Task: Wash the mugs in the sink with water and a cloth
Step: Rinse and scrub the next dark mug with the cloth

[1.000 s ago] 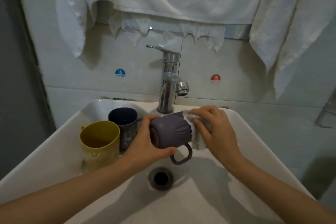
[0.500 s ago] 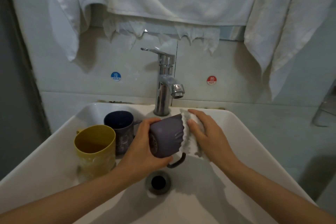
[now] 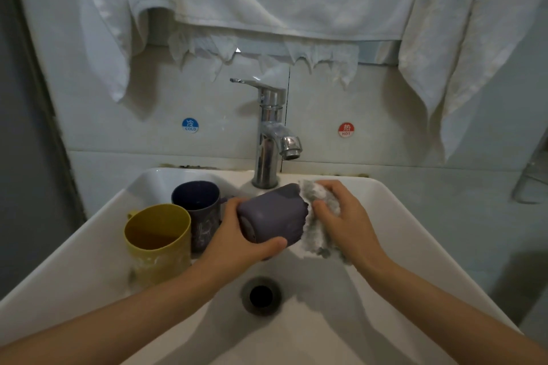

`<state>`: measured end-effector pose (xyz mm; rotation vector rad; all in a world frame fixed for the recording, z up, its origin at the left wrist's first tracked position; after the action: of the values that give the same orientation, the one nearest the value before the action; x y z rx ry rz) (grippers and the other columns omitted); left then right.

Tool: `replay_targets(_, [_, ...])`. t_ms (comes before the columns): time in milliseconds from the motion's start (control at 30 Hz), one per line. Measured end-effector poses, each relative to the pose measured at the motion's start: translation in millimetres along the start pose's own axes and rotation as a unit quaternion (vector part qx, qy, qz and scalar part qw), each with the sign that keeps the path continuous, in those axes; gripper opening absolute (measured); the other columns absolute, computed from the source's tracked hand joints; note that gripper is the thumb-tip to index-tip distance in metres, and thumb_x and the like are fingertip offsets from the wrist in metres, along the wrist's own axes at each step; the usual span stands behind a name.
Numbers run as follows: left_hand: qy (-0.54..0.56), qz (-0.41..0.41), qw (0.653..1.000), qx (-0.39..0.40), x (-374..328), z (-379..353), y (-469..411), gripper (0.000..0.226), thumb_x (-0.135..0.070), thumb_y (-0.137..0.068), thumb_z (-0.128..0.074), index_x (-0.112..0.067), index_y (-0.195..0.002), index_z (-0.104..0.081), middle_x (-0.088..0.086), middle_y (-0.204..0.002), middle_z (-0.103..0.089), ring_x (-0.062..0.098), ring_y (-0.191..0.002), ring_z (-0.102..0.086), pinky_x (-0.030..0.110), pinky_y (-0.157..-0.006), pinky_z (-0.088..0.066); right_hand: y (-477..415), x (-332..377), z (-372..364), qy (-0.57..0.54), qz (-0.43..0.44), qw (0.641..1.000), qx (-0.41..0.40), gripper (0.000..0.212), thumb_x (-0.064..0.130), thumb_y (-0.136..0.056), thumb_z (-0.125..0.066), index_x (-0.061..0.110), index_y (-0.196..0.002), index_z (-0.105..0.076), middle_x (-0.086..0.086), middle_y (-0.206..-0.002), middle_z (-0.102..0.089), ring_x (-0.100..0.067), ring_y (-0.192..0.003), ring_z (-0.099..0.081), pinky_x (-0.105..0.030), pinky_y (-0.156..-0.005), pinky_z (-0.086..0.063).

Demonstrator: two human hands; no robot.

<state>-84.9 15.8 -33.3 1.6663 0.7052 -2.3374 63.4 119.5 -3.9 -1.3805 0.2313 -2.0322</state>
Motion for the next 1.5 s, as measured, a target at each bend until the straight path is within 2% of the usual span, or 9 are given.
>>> replay_targets(233, [-0.088, -0.11, 0.99, -0.009, -1.0, -2.1, 2.5, 0.078, -0.018, -0.056, -0.088, -0.034, -0.111, -0.035, -0.025, -0.11, -0.045, -0.013, -0.1, -0.049, 0.002, -0.078, -0.042, 16.1, 26.1, -13.4, 0.186, 0.19, 0.964, -0.008, 0.037, 0.044, -0.085, -0.041, 0.03, -0.111, -0.065, 0.007, -0.113, -0.052, -0.008, -0.106, -0.04, -0.007, -0.078, -0.031])
replay_targets(400, [-0.094, -0.128, 0.987, 0.023, 3.6, -6.3, 1.6, 0.069, -0.015, -0.059, -0.086, -0.032, -0.106, -0.038, -0.018, -0.106, -0.049, -0.011, -0.096, -0.053, 0.008, -0.081, -0.046, 38.8, 42.2, -30.6, 0.197, 0.321, 0.925, 0.042, 0.034, 0.033, -0.09, -0.047, 0.026, -0.121, -0.057, 0.002, -0.116, -0.061, -0.013, -0.107, -0.049, -0.021, -0.085, -0.045])
replay_targets(500, [-0.119, -0.107, 0.986, 0.04, 5.1, -14.3, -1.0, 0.055, -0.047, -0.062, -0.078, -0.032, -0.098, -0.038, -0.023, -0.097, -0.044, -0.006, -0.091, -0.054, 0.0, -0.077, -0.039, 48.8, 50.4, -43.1, 0.216, 0.387, 0.895, 0.048, 0.027, 0.031, -0.088, -0.052, 0.024, -0.112, -0.063, 0.003, -0.11, -0.066, -0.013, -0.103, -0.054, -0.022, -0.083, -0.049])
replay_targets(633, [-0.1, -0.117, 0.988, 0.005, 6.4, -4.8, -2.3, 0.082, -0.028, -0.053, -0.09, -0.028, -0.116, -0.036, -0.026, -0.108, -0.046, -0.011, -0.104, -0.05, 0.003, -0.08, -0.042, 21.4, 35.3, -24.1, 0.188, 0.25, 0.95, 0.007, 0.031, 0.036, -0.09, -0.044, 0.029, -0.111, -0.065, 0.007, -0.113, -0.061, -0.013, -0.106, -0.048, -0.015, -0.084, -0.038])
replay_targets(800, [-0.132, -0.148, 0.98, 0.003, 1.5, -4.6, 3.5, 0.082, -0.029, -0.055, -0.088, -0.037, -0.115, -0.032, -0.029, -0.112, -0.04, -0.024, -0.102, -0.041, -0.002, -0.079, -0.037, 3.9, 7.5, -7.5, 0.181, 0.111, 0.977, -0.004, 0.029, 0.032, -0.098, -0.044, 0.026, -0.12, -0.062, 0.004, -0.12, -0.057, -0.013, -0.113, -0.046, -0.015, -0.091, -0.032])
replay_targets(1033, [-0.102, -0.116, 0.985, 0.07, 5.0, -10.2, 1.4, 0.073, -0.061, -0.047, -0.079, -0.038, -0.102, -0.037, -0.021, -0.102, -0.049, -0.013, -0.093, -0.054, 0.008, -0.084, -0.045, 43.6, 48.6, -37.3, 0.197, 0.341, 0.914, 0.103, 0.034, 0.035, -0.092, -0.045, 0.026, -0.119, -0.063, 0.007, -0.12, -0.06, -0.01, -0.111, -0.047, -0.019, -0.091, -0.041])
replay_targets(1267, [-0.151, -0.212, 0.966, -0.007, -3.7, -2.2, 3.5, 0.079, -0.046, -0.053, -0.077, -0.029, -0.119, -0.036, -0.024, -0.113, -0.045, -0.02, -0.109, -0.042, -0.003, -0.081, -0.035, -1.2, 7.3, -8.8, 0.103, 0.009, 0.992, 0.076, 0.038, 0.044, -0.097, -0.04, 0.034, -0.132, -0.05, 0.006, -0.135, -0.05, -0.013, -0.126, -0.044, -0.017, -0.099, -0.026])
replay_targets(1367, [-0.164, -0.215, 0.963, -0.005, -1.7, -4.6, 5.4, 0.078, -0.046, -0.054, -0.076, -0.035, -0.117, -0.033, -0.025, -0.115, -0.041, -0.022, -0.111, -0.039, -0.004, -0.081, -0.035, -2.6, -4.0, -8.2, -0.038, -0.137, 0.975, 0.17, 0.036, 0.036, -0.096, -0.047, 0.023, -0.129, -0.054, 0.004, -0.12, -0.06, -0.015, -0.11, -0.057, -0.028, -0.099, -0.041])
replay_targets(1500, [-0.162, -0.162, 0.973, 0.012, -1.8, -10.3, -4.7, 0.091, -0.034, -0.057, -0.081, -0.038, -0.126, -0.021, -0.021, -0.128, -0.032, -0.009, -0.115, -0.041, 0.0, -0.084, -0.036, -9.8, -2.5, 1.6, -0.132, -0.208, 0.963, 0.112, 0.014, 0.026, -0.093, -0.055, 0.021, -0.101, -0.066, -0.009, -0.101, -0.07, -0.024, -0.092, -0.066, -0.043, -0.089, -0.053])
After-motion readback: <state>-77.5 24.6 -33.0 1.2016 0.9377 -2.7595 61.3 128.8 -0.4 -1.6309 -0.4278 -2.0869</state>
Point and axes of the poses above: each hand's wrist, its own y-axis away from the middle knuckle, its own z-axis out of the back of the hand, x = y × z, the point moved 4 cm from there along -y, towards the middle knuckle
